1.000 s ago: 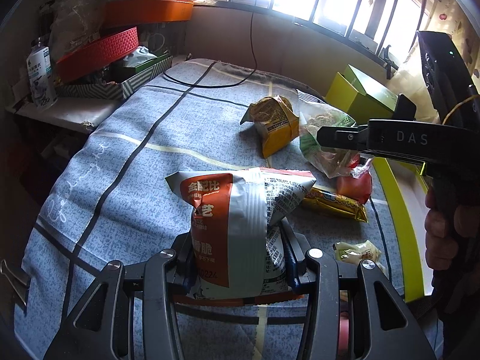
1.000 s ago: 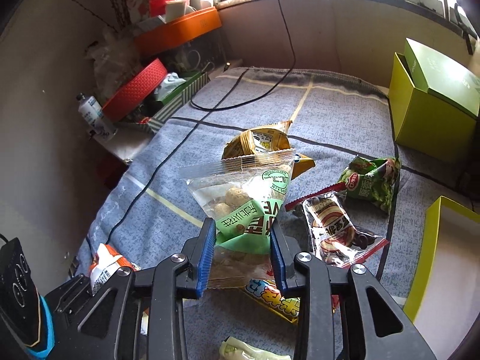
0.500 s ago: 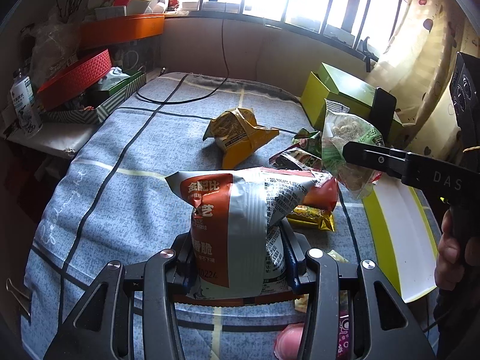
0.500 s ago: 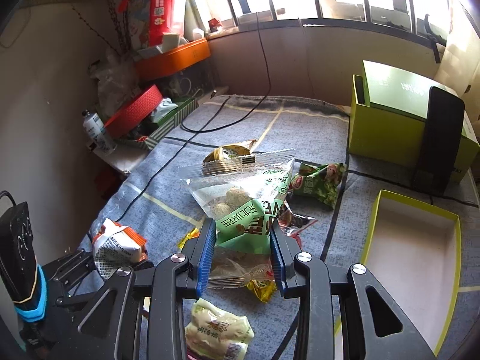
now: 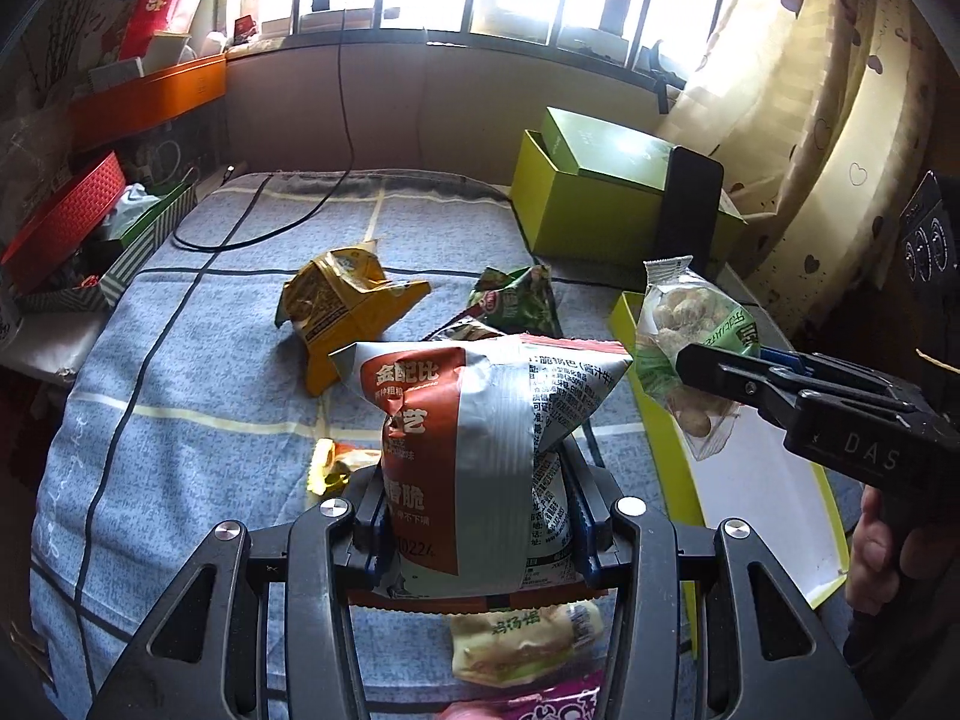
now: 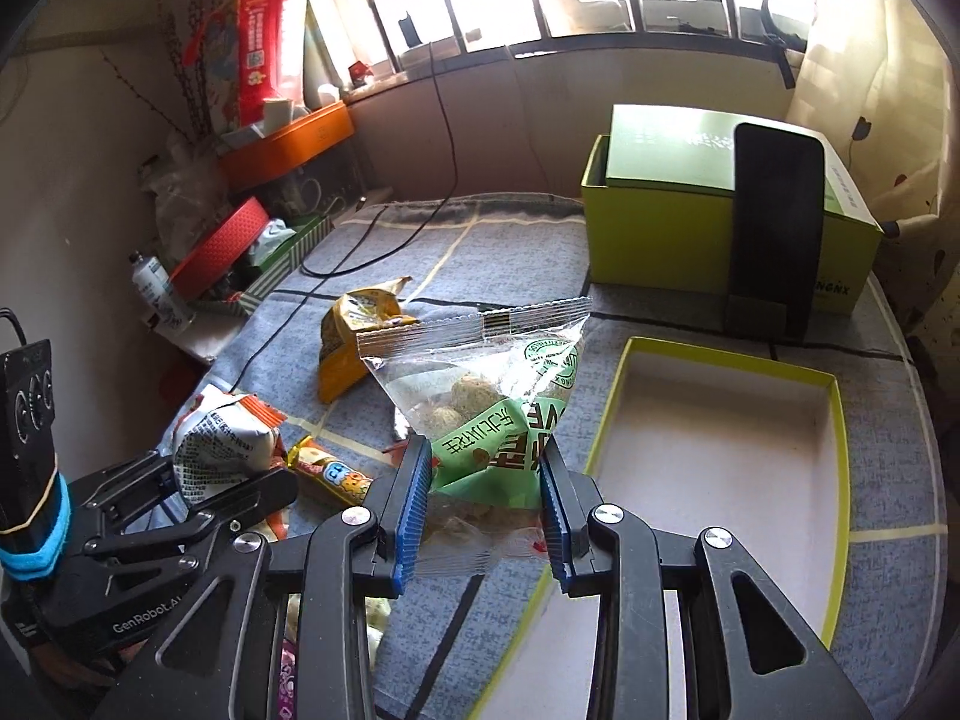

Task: Organize snacks
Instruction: 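Carry the clear bag into the tray and open the right gripper while the left carries the white bag, then lower the white bag into the tray and open the left gripper, then withdraw both grippers from the tray back toward the snacks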

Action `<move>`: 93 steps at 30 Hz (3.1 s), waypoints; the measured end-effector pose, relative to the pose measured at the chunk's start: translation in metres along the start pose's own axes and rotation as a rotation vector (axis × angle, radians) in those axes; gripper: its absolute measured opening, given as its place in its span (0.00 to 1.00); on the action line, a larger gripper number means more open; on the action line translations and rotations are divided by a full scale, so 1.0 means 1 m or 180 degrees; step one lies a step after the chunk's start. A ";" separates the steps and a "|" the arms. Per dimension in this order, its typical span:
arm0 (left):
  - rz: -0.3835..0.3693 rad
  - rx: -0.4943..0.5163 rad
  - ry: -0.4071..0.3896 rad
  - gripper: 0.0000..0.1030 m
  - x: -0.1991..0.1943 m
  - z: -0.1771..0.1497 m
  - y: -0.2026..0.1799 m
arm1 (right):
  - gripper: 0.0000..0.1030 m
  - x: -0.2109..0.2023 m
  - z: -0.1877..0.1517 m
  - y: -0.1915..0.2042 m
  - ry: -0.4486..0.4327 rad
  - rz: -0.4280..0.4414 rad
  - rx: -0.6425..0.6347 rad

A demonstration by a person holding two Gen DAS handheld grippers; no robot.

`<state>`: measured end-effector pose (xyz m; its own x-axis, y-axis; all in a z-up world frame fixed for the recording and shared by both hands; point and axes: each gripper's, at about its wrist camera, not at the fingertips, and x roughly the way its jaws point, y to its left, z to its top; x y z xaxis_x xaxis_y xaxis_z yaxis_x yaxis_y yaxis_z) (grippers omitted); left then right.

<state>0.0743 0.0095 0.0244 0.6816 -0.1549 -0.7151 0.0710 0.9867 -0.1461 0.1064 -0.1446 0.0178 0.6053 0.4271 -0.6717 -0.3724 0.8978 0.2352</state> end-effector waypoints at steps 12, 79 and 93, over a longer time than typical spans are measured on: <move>-0.0346 0.0322 0.0190 0.45 0.024 0.014 -0.059 | 0.31 -0.012 -0.023 -0.066 0.0104 -0.0331 0.0348; -0.0988 -0.0060 0.0407 0.62 0.052 0.041 -0.073 | 0.35 -0.024 -0.063 -0.053 0.0320 -0.0051 0.0382; -0.0834 -0.0179 0.0308 0.62 0.035 0.029 -0.047 | 0.33 0.009 -0.030 -0.101 0.0188 -0.0373 0.0775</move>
<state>0.1162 -0.0408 0.0260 0.5724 -0.4111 -0.7095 0.1933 0.9085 -0.3704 0.1287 -0.2341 -0.0329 0.5895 0.3182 -0.7425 -0.1180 0.9432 0.3105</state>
